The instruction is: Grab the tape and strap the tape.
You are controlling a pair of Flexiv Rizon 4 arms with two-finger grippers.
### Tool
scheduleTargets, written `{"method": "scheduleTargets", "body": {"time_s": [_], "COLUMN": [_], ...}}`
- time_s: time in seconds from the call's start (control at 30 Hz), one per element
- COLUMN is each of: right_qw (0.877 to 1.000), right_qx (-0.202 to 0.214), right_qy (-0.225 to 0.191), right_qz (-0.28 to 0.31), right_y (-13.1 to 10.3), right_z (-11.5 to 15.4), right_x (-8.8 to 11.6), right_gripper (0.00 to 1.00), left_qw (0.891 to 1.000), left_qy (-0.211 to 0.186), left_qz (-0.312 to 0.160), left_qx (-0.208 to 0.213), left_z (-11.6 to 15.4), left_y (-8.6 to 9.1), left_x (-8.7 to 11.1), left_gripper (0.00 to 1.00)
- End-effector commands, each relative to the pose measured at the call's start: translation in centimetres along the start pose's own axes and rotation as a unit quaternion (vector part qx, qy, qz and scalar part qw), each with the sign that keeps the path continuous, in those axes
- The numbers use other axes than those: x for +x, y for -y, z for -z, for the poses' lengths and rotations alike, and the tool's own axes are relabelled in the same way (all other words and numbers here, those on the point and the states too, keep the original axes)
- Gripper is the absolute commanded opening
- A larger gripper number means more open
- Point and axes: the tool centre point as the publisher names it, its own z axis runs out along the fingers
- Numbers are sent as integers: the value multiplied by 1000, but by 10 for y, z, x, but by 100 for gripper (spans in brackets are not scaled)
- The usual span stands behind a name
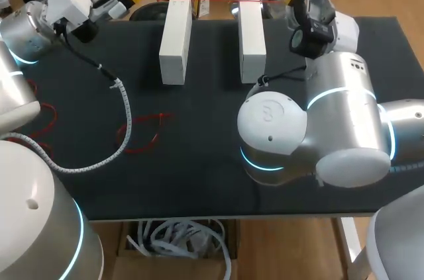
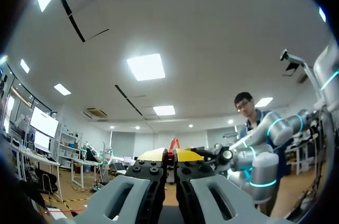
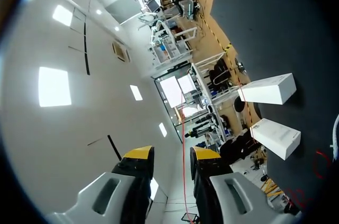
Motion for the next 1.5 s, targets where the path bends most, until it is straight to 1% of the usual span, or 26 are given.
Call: {"method": "scheduleTargets", "body": {"time_s": [0.03, 0.2, 0.53, 0.7, 0.77, 0.83, 0.9, 1.1, 1.3, 1.33, 1.5], "right_qw": [1000, 1000, 1000, 1000, 1000, 1000, 1000, 1000, 1000, 1000, 1000], "right_qx": [-1, 1, 4, 5, 5, 5, 5, 3, -5, 5, 5], "right_qy": [5, 6, 6, 7, 8, 8, 9, 11, 17, 20, 20], "right_qz": [0, -1, -4, -5, -6, -6, -6, -4, 19, 17, 17], "right_y": [2, 4, 6, 6, 7, 7, 7, 7, 6, 6, 6], "right_z": [2, 2, 3, 3, 4, 4, 4, 4, 5, 5, 5], "right_x": [2, 1, 2, 2, 2, 2, 2, 2, 3, 3, 3], "right_gripper": [30, 30, 24, 17, 11, 7, 0, 0, 0, 0, 0], "left_qw": [1000, 1000, 1000, 1000, 1000, 1000, 1000, 1000, 1000, 1000, 1000], "left_qy": [-1, -1, -1, -1, -1, -1, -1, -1, -1, -1, -1], "left_qz": [0, 0, 0, 0, 0, 0, 0, 0, 0, 0, 0], "left_qx": [1, 1, 1, 1, 1, 1, 1, 1, 1, 1, 1], "left_z": [0, 0, 0, 0, 0, 0, 0, 0, 0, 0, 0], "left_y": [-1, -1, -1, -1, -1, -1, -1, -1, -1, -1, -1], "left_x": [-1, -1, -1, -1, -1, -1, -1, -1, -1, -1, -1], "left_gripper": [0, 0, 0, 0, 0, 0, 0, 0, 0, 0, 0]}}
